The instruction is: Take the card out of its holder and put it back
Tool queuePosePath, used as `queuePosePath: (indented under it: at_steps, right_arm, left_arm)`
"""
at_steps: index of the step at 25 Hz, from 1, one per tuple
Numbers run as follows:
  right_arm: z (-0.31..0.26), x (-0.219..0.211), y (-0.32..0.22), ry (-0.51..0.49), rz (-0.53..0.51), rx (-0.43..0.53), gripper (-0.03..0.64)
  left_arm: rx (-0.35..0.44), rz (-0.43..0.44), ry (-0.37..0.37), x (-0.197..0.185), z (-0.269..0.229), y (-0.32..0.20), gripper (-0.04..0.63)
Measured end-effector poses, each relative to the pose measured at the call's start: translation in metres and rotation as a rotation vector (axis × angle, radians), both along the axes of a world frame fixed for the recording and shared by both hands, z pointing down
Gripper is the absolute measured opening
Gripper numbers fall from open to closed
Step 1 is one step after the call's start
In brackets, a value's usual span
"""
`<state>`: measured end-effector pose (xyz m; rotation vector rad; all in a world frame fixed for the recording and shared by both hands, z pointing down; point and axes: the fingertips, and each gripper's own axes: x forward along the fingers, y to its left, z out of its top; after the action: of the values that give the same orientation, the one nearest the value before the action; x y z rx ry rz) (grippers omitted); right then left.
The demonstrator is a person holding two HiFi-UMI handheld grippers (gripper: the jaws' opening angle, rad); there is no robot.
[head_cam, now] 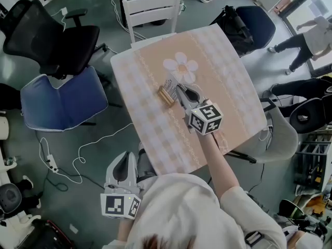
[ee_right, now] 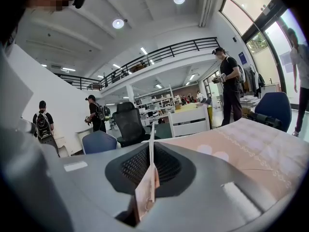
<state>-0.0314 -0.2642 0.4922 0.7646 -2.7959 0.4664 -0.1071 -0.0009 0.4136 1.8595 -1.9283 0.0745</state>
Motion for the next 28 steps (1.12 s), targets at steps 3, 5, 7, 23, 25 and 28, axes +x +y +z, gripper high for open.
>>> queuePosePath:
  at_steps: [3, 5, 7, 23, 25, 28]
  right_arm:
    - [0.005, -0.002, 0.001, 0.016, -0.004, 0.000, 0.018]
    - [0.006, -0.003, 0.001, 0.021, -0.005, 0.004, 0.018]
    - [0.008, -0.003, 0.001, 0.027, -0.007, 0.004, 0.018]
    - [0.041, -0.005, 0.011, 0.116, -0.030, -0.027, 0.018]
    - [0.043, -0.005, 0.011, 0.119, -0.031, -0.029, 0.018]
    - [0.044, -0.005, 0.012, 0.123, -0.032, -0.029, 0.018]
  left_arm:
    - [0.001, -0.001, -0.002, 0.000, -0.001, 0.000, 0.000]
    - [0.002, -0.002, -0.001, -0.001, 0.000, 0.000, 0.000]
    - [0.003, -0.002, -0.001, -0.001, 0.000, 0.000, 0.000]
    - [0.004, -0.001, 0.002, -0.001, -0.001, 0.000, 0.000]
    - [0.003, -0.003, 0.002, 0.000, -0.001, 0.000, 0.000]
    - [0.000, -0.005, 0.002, 0.000, -0.001, 0.000, 0.000]
